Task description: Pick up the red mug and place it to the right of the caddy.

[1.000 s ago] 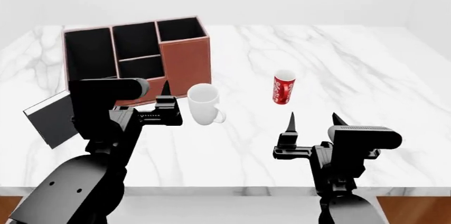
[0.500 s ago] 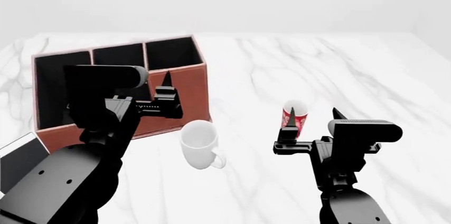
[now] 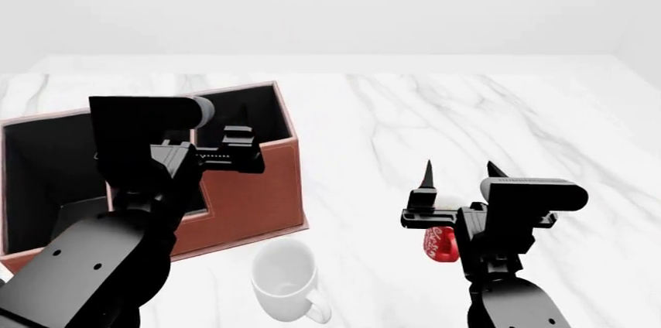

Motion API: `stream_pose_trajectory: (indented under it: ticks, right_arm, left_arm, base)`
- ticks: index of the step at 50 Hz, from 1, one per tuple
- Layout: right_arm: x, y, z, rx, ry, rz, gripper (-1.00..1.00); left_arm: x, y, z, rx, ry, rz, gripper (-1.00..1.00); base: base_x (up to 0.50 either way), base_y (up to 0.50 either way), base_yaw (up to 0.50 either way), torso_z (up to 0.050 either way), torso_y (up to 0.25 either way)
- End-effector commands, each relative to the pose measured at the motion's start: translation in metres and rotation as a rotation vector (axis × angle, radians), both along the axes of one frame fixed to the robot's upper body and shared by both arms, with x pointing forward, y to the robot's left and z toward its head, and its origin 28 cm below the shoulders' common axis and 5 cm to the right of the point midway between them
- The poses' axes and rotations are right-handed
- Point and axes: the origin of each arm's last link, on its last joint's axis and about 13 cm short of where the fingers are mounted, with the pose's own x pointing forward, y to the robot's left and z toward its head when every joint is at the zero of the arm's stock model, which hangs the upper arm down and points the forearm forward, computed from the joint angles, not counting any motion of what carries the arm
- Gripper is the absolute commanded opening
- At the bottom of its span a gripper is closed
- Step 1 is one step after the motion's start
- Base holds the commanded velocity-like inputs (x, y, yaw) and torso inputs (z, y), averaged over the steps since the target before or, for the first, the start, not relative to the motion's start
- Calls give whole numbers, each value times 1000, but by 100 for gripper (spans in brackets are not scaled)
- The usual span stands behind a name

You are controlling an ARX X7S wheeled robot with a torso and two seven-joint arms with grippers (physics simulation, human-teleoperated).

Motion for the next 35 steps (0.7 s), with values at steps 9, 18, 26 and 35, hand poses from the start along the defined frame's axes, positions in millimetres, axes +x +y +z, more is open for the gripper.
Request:
stream_pose_trajectory:
  ticks: [9, 18, 26, 35]
  right_arm:
    - [-60, -17, -31, 15, 22, -79, 100]
    - [-86, -21, -74, 22, 198, -64, 100]
    - [-82, -18, -84, 22, 251, -36, 100]
    - [-81, -19, -87, 31, 277, -23, 100]
  left_arm:
    - [-2, 1, 0, 9, -5, 8, 100]
    - [-4, 1, 1, 8, -11, 6, 100]
    - [-3, 1, 0, 11, -8, 7, 100]
    - [-1, 0, -2, 14, -2, 2, 100]
  base:
    - [0, 0, 0, 0, 0]
    - [0, 0, 0, 0, 0]
    - [0, 0, 0, 0, 0]
    - [0, 0, 0, 0, 0]
